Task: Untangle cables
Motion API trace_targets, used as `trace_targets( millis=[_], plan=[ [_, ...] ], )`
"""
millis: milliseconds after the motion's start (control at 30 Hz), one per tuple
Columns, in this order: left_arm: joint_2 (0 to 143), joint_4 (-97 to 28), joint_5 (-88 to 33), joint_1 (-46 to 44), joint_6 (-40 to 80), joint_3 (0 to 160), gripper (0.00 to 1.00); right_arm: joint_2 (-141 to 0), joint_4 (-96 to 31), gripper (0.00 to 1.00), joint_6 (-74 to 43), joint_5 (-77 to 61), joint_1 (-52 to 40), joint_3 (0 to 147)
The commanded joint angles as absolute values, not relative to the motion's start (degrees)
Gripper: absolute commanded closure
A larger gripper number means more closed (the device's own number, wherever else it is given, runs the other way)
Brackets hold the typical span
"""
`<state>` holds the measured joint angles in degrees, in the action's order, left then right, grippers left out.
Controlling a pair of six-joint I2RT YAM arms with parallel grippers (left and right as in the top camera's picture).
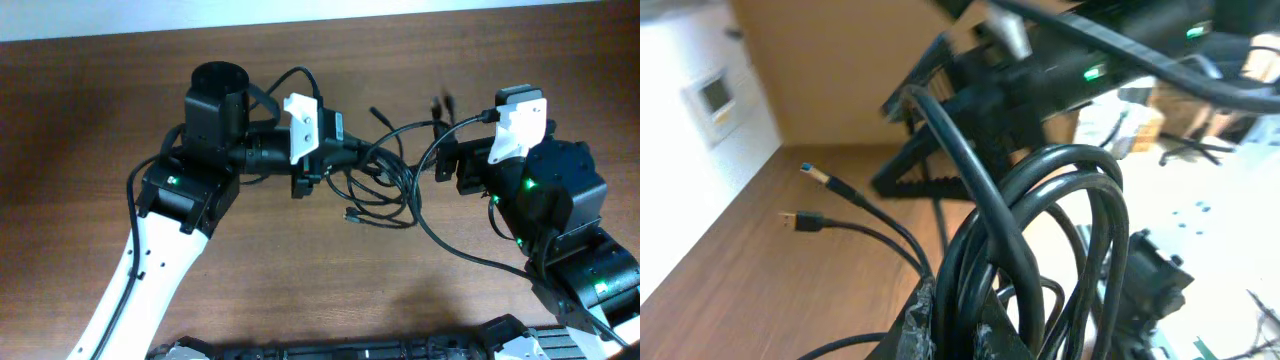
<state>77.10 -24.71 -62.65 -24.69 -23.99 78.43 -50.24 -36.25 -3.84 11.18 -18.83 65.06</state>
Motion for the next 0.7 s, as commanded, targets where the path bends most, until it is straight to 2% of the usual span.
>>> trace_targets(
  millis=[0, 133, 300, 433, 667],
  plan=[
    [76.1, -25.9, -56.9, -24.4, -22.3, 79.2, 1.00, -49.8, -36.6, 0.01, -3.5, 15.0, -18.7, 65.5],
    [76.1, -26.7, -54.1, -24.4, -21.2, 79.2, 1.00, -49.8, -36.7, 0.01, -3.9, 16.3, -18.7, 65.5],
    [76.1, -26.7, -39.9, -24.5, -11.6, 79.2, 1.00, -49.8, -36.7, 0.01, -6.5, 15.4, -18.7, 65.5],
    [76.1, -26.7, -31.7, -24.5, -5.8, 79.2, 1.00, -49.8, -37.6, 0.01, -6.4, 9.5, -18.7, 65.5],
    [76.1, -26.6, -28.4, -25.0, -2.7, 79.2, 1.00, -49.8, -39.5, 0.01, -2.7, -0.6, -18.7, 65.5]
  ],
)
